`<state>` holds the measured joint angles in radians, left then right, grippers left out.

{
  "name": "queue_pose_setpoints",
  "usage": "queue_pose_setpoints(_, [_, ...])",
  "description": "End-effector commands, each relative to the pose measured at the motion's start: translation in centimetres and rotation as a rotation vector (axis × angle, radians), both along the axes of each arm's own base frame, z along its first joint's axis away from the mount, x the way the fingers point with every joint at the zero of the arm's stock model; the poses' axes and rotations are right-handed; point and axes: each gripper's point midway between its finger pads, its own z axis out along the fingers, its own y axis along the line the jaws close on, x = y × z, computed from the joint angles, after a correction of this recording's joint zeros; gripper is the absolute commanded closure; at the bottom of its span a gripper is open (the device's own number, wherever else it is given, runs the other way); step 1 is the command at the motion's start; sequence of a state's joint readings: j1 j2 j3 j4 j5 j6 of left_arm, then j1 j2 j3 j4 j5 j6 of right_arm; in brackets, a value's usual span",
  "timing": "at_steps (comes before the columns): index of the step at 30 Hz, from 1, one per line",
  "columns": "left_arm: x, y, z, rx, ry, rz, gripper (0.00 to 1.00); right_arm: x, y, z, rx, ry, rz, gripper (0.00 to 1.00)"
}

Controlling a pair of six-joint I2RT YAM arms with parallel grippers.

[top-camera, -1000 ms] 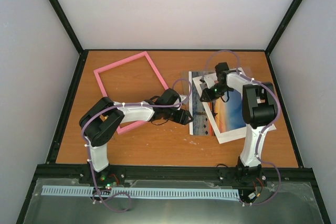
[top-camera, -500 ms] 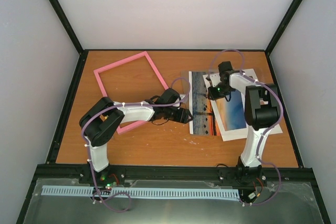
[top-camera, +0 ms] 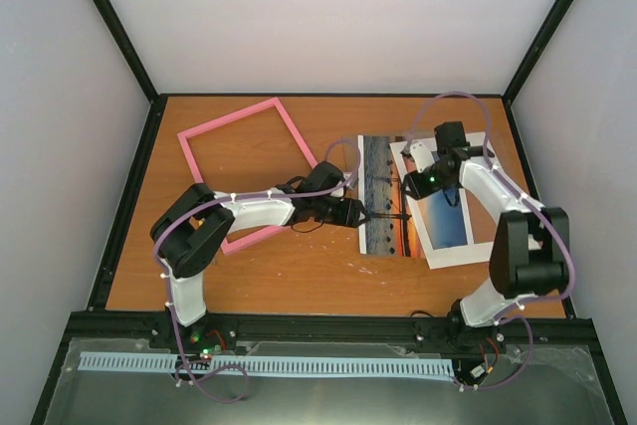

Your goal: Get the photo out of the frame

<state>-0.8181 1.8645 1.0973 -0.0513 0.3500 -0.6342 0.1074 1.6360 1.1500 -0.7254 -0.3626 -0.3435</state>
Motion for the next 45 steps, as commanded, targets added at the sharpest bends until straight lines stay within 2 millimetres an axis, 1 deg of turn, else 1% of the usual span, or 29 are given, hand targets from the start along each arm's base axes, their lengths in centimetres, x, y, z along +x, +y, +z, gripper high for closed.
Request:
queue_pose_setpoints(1, [-0.4,-1.0,0.4,-0.024,0.068,-0.009,0.39,-3.6,-0.2,-0.6,-0.037,-0.008,0.126,0.64])
queue_pose_setpoints(2, [-0.6,-0.9,0.2,-0.016,0.085,-0.010,0.40,-4.4,-0.5,-1.4,-0.059,0.001,0.132,0.65])
queue_pose_setpoints(6, [-1.9,-0.9,0.0,-0.016,0.146,-0.049,0.40,-6.0,-1.5,-4.0,-0.111,0.023,0.148,0.65])
queue_pose_setpoints(7, [-2.1,-1.0,0.0,-0.022,0.159,-0.056,0.40,-6.2,-1.5,-4.4,-0.114,0.031,0.148,0.65])
queue_pose_setpoints(9, [-2.9,-0.6,-0.7,0.001,0.210,-0.059,0.40,-6.6,-1.7,-5.2,-0.119,0.051,0.144,0.66])
queue_pose_setpoints(12, [-3.8,-0.7,-0.8,-0.025,0.249,-0.082,0.40,-6.7,-2.0,-6.0,-0.135,0.063,0.132,0.66])
queue_pose_setpoints(14, [-4.4,-0.8,-1.3,-0.032,0.275,-0.102,0.41,-6.7,-2.3,-6.4,-0.151,0.069,0.126,0.66])
queue_pose_setpoints(16, [-4.7,-1.0,-1.6,-0.038,0.299,-0.120,0.42,-6.6,-2.5,-6.8,-0.163,0.074,0.122,0.66])
queue_pose_setpoints(18, [-4.6,-1.7,-1.4,-0.072,0.296,-0.145,0.42,-6.8,-2.5,-7.2,-0.164,0.088,0.121,0.66])
queue_pose_setpoints(21, [-4.4,-2.0,-2.1,-0.057,0.314,-0.145,0.43,-7.0,-2.5,-7.7,-0.165,0.112,0.119,0.66])
queue_pose_setpoints(25, [-4.4,-2.2,-2.4,-0.059,0.326,-0.151,0.43,-7.4,-2.4,-8.4,-0.157,0.142,0.124,0.66])
queue_pose_setpoints(36, [-4.3,-3.0,-2.0,-0.082,0.340,-0.170,0.49,-7.8,-2.3,-9.2,-0.147,0.184,0.124,0.66])
queue_pose_setpoints(38, [-4.6,-3.0,-1.6,-0.093,0.353,-0.175,0.51,-7.9,-2.3,-9.3,-0.148,0.187,0.123,0.66])
queue_pose_setpoints(39, [-5.1,-2.6,-1.8,-0.076,0.383,-0.169,0.53,-7.9,-2.3,-9.3,-0.149,0.187,0.122,0.66])
queue_pose_setpoints(42, [-5.9,-2.1,-1.6,-0.086,0.417,-0.166,0.53,-7.9,-2.3,-9.3,-0.151,0.187,0.122,0.66])
queue_pose_setpoints(44, [-6.6,-1.8,-1.4,-0.100,0.434,-0.170,0.51,-7.9,-2.4,-9.3,-0.151,0.188,0.119,0.66])
queue_pose_setpoints(45, [-6.6,-1.9,-0.9,-0.127,0.424,-0.178,0.49,-7.9,-2.3,-9.3,-0.149,0.190,0.120,0.66])
